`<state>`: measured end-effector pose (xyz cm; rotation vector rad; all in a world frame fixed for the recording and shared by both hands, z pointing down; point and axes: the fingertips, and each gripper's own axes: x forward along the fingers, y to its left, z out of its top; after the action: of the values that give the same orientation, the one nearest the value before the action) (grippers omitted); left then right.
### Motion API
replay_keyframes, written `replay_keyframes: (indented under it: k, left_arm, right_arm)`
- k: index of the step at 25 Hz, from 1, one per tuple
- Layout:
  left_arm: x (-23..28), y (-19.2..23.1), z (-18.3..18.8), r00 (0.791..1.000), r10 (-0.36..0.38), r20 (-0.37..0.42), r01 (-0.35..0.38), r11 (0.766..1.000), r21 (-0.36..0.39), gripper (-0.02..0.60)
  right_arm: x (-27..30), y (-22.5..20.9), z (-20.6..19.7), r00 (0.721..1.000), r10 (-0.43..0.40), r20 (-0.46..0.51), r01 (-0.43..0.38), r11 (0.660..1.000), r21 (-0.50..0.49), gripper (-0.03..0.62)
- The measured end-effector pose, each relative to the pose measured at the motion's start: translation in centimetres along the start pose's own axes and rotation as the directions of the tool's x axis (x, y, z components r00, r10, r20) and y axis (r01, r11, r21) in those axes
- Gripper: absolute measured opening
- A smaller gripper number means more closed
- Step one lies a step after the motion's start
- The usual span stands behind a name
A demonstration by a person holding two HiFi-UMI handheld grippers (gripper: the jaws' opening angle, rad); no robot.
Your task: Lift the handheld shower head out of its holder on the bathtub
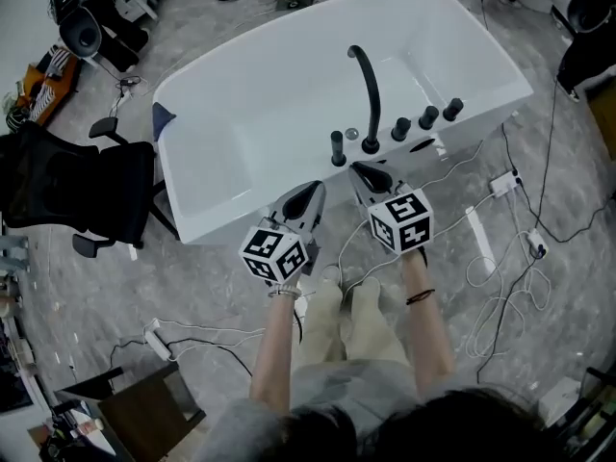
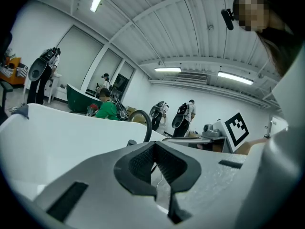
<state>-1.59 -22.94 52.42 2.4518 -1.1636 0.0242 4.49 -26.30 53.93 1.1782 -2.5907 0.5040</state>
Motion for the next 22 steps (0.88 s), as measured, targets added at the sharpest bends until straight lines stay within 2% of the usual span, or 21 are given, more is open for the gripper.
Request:
replay_keyframes:
  k: [4, 7, 16, 22]
  left_arm:
    - [1.3, 2.0, -2.1, 0.999, -0.009, -0.032, 0.009, 1.0, -0.006, 0.005]
    - [2.3, 3.4, -3.6, 0.998, -0.012, -0.054, 0.012, 1.0, -0.009, 0.005]
    - [3.9, 7.7, -7.4, 0.993, -0.005, -0.114, 0.002, 1.0, -0.03, 0.005]
    - [4.9, 9.7, -9.1, 0.989, -0.009, -0.146, 0.002, 0.999, -0.045, 0.005]
  right_arm:
    - [2.8, -0.7, -2.2, 1.0, 0.026, -0.012, -0.026, 1.0, 0.016, 0.005]
    - [4.7, -1.6, -4.0, 0.998, 0.045, -0.039, -0.044, 0.999, 0.029, 0.052]
    - [9.2, -4.1, -7.3, 0.995, 0.057, -0.086, -0.055, 0.998, 0.026, 0.108]
    - [11.9, -5.6, -9.3, 0.993, 0.023, -0.119, -0.023, 1.0, 0.008, 0.151]
